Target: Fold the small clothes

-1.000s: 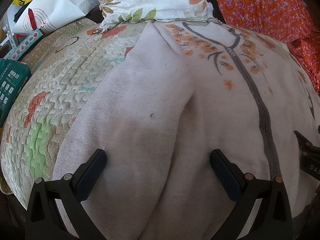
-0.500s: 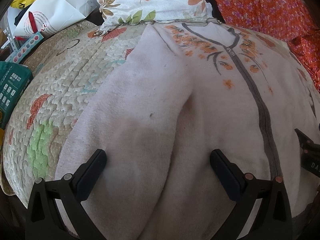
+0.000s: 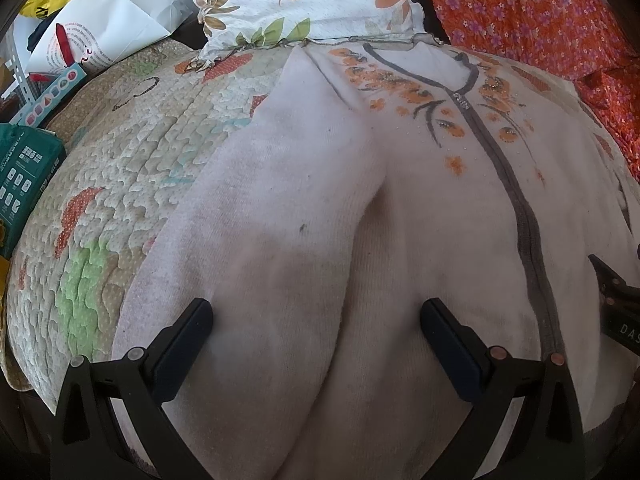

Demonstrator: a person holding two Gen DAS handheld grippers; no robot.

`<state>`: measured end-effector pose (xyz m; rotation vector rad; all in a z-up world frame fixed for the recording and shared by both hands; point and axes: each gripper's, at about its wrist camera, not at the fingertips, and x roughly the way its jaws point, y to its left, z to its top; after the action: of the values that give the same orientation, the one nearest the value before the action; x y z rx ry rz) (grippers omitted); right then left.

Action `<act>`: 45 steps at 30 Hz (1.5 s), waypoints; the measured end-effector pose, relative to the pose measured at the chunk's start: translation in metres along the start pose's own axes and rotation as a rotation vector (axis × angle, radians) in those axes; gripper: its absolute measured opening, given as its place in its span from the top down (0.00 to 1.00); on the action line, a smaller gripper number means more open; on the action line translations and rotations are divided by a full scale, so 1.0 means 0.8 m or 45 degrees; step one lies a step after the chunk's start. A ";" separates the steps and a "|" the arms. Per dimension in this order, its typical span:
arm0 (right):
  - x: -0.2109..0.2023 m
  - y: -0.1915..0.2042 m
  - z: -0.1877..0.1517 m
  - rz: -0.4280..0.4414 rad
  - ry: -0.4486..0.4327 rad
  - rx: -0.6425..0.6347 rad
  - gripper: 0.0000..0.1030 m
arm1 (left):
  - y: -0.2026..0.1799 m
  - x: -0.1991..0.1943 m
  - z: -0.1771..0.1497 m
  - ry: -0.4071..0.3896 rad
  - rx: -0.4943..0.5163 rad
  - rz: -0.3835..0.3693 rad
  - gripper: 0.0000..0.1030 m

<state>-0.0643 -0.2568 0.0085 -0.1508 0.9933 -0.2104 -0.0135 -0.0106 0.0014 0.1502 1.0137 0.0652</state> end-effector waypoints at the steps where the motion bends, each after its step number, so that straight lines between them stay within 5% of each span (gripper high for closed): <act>1: 0.000 0.000 0.000 0.000 0.000 0.000 0.00 | 0.000 0.000 0.000 0.000 0.000 0.000 0.00; 45: 0.000 -0.001 -0.001 0.005 -0.001 0.002 0.00 | 0.001 0.001 -0.007 0.048 -0.003 -0.023 0.00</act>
<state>-0.0646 -0.2577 0.0081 -0.1475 0.9925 -0.2073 -0.0178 -0.0096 -0.0019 0.1379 1.0522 0.0528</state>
